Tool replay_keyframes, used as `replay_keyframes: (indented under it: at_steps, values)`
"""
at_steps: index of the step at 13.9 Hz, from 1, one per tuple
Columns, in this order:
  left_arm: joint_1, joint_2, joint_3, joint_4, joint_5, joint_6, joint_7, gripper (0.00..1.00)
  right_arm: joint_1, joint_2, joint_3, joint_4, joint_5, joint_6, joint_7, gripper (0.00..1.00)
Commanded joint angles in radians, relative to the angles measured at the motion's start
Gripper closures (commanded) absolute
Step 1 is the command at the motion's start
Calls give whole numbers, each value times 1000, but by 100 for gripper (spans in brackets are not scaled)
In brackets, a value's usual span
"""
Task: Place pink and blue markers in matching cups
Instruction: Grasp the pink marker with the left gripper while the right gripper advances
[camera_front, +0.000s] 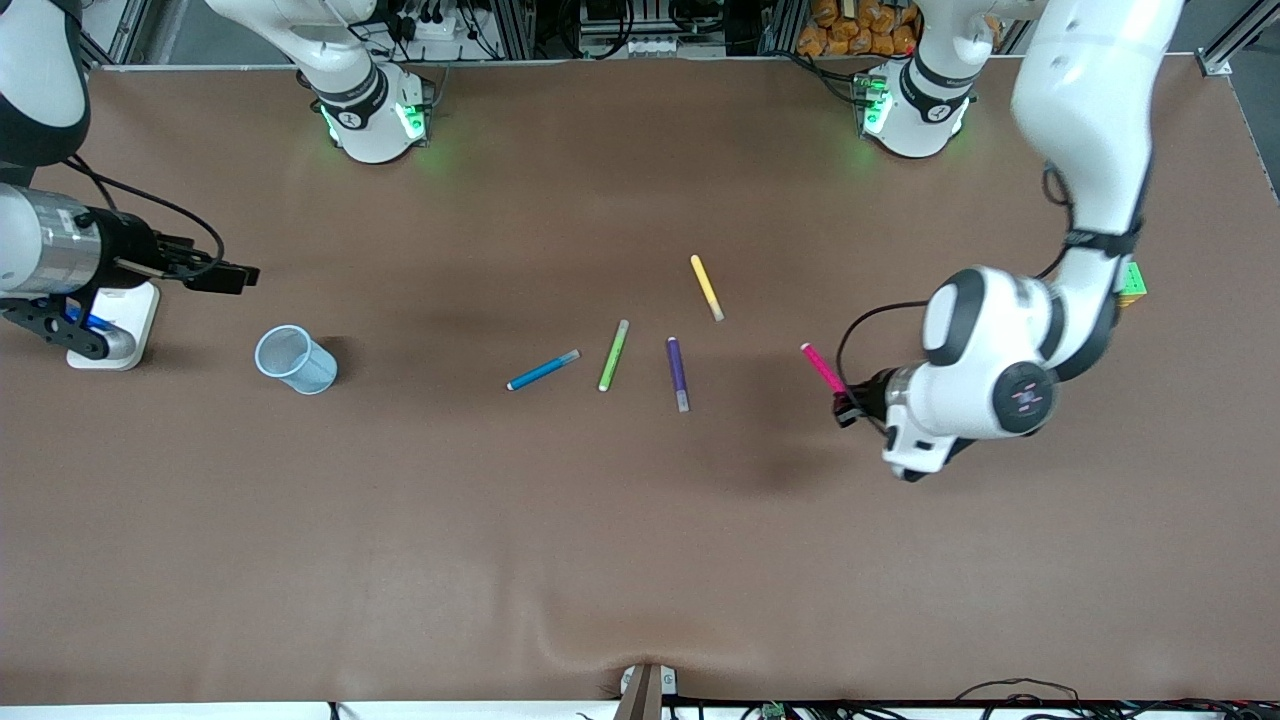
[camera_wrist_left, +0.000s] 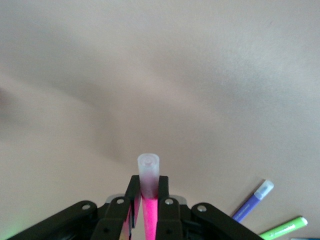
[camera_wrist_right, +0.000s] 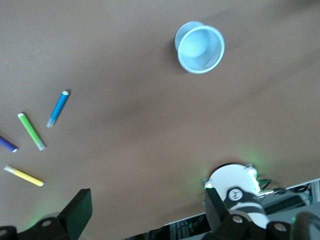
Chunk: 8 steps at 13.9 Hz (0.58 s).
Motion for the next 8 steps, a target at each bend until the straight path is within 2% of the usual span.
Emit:
replay_keyframes:
  at_steps: [1,4,6,8]
  values:
    - [9,-102,1,-34,77,-33,2,100,10,-1,20,-9,36,2,105,0]
    - [21,-187,1,-68,186,-35,45,100,16,-1,54,-9,38,14,183,0]
    - [64,-240,-3,-97,199,-35,69,100,20,-1,55,-12,38,17,190,0]
    - [122,-324,-7,-184,199,19,109,100,24,-2,77,-32,38,40,214,0]
